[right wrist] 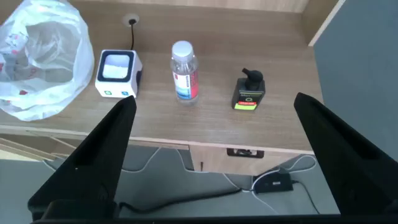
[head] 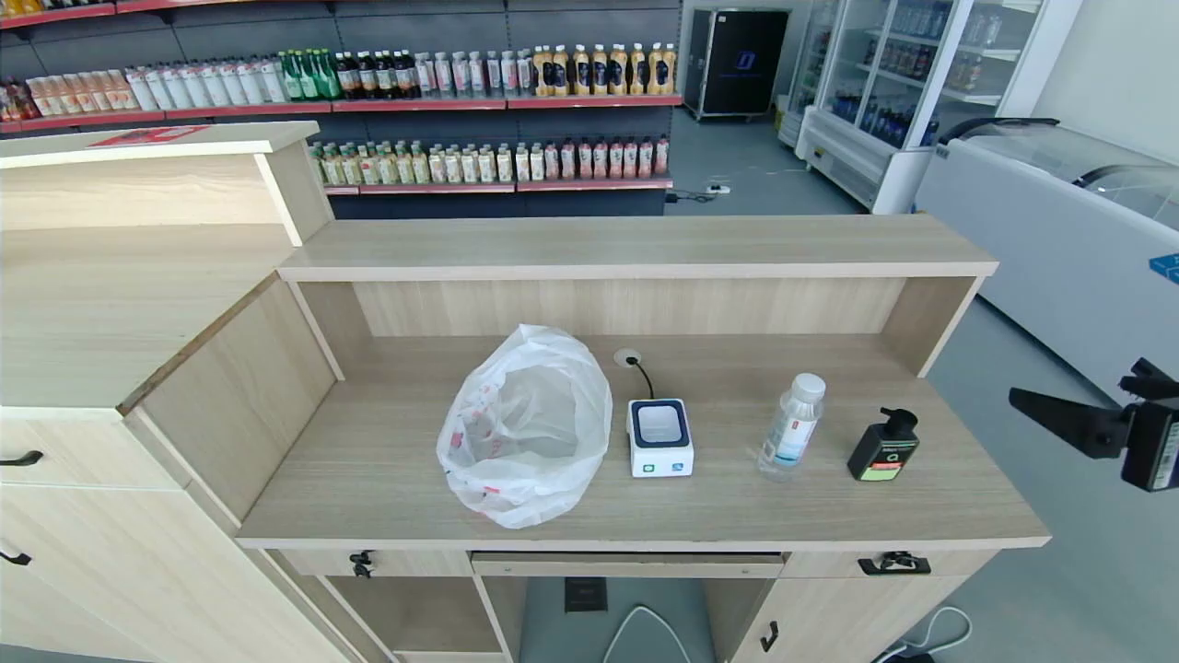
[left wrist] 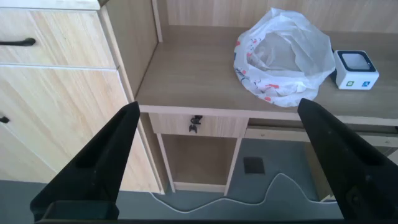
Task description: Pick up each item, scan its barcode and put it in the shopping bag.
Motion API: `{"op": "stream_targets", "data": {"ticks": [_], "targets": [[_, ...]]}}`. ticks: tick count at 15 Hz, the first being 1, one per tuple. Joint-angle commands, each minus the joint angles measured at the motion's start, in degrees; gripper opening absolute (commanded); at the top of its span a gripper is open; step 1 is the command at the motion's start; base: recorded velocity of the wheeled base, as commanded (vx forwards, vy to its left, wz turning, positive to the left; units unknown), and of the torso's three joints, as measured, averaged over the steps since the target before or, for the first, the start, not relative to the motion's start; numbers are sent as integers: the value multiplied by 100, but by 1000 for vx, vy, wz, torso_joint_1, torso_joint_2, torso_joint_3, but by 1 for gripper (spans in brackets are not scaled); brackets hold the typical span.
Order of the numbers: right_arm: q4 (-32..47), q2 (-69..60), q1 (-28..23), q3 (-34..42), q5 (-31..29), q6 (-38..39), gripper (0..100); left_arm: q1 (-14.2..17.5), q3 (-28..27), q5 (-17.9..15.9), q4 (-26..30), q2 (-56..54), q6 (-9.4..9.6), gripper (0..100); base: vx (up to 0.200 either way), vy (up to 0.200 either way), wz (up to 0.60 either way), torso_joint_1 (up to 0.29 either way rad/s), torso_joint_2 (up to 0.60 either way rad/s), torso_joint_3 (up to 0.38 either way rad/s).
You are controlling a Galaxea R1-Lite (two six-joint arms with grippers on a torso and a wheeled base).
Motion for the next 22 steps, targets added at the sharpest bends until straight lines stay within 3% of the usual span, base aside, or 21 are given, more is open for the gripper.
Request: {"op": "stream_targets", "data": {"ticks": [1, 5, 10, 19, 22], "targets": [[-185, 1308, -75, -36, 13, -57, 100, 2, 0, 8, 0, -2, -1, 100, 0, 0, 0, 0, 0, 0], [-238, 1985, -426, -54, 92, -118, 100, 2, 0, -1, 0, -2, -1, 100, 0, 0, 0, 0, 0, 0], [-1433, 3215, -875, -115, 654, -892, 100, 2, 0, -1, 0, -2, -1, 100, 0, 0, 0, 0, 0, 0], [-2216, 4446, -980, -361, 804, -1287, 100, -7, 0, -1, 0, -2, -1, 100, 0, 0, 0, 0, 0, 0], [-2347, 4762, -989, -669, 1270, -1296, 100, 2, 0, -1, 0, -2, -1, 100, 0, 0, 0, 0, 0, 0]]}}
